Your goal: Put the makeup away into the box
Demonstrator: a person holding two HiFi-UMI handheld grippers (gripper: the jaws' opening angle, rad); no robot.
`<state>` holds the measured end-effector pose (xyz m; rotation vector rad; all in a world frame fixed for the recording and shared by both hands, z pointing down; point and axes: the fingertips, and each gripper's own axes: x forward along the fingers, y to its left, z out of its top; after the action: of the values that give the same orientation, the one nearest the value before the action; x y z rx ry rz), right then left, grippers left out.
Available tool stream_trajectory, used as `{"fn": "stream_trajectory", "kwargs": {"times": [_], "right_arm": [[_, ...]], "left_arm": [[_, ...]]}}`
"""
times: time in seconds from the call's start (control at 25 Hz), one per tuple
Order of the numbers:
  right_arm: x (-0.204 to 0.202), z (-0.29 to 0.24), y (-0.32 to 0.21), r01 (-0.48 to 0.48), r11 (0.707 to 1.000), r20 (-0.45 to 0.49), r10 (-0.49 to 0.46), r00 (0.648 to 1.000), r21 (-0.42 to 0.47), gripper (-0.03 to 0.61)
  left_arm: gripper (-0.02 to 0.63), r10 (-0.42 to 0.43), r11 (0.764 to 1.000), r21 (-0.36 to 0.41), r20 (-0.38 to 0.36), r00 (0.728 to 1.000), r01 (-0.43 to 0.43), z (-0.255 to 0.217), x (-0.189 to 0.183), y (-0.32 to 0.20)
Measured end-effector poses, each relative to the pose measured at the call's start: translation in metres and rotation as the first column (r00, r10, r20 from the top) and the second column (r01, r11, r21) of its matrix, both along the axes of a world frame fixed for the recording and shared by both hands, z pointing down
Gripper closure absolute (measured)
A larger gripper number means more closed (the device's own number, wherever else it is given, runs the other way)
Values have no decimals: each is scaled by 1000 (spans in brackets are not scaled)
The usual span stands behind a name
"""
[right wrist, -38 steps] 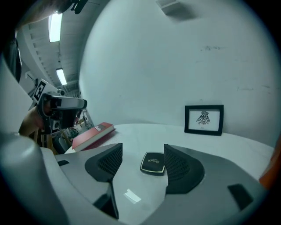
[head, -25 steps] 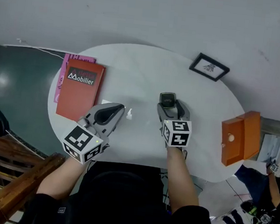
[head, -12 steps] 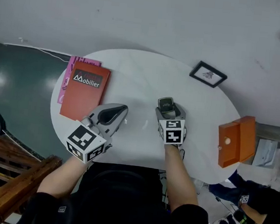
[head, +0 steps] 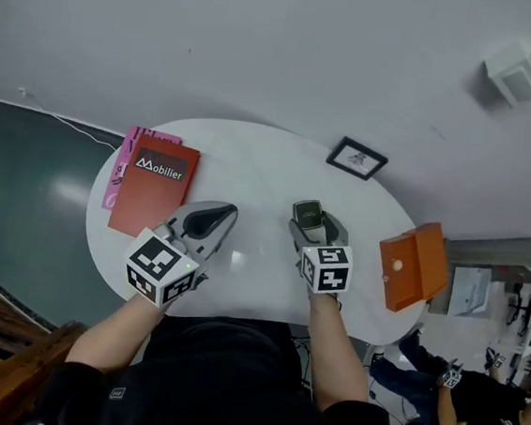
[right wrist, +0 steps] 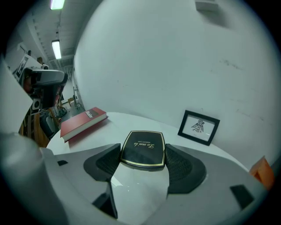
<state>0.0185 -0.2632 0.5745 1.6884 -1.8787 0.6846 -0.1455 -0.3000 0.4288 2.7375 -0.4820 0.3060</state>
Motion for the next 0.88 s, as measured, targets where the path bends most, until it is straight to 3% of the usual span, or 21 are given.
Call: {"fn": "stream_trajectory", "kwargs": {"times": [0.2, 0.4, 0.88], "right_arm": [[26, -42, 21, -45, 996, 20, 43, 999, 75, 295], [72, -63, 52, -77, 989, 37, 73, 997, 127, 295], [268, -53, 214, -118, 983, 58, 111, 992, 137, 295]], "left_arm": [[600, 30, 999, 18, -27, 999, -29, -12, 23, 12], [599, 70, 997, 45, -19, 997, -69, -21, 72, 34], [600, 99, 990, 98, 3, 995, -99, -38, 268, 147]]}}
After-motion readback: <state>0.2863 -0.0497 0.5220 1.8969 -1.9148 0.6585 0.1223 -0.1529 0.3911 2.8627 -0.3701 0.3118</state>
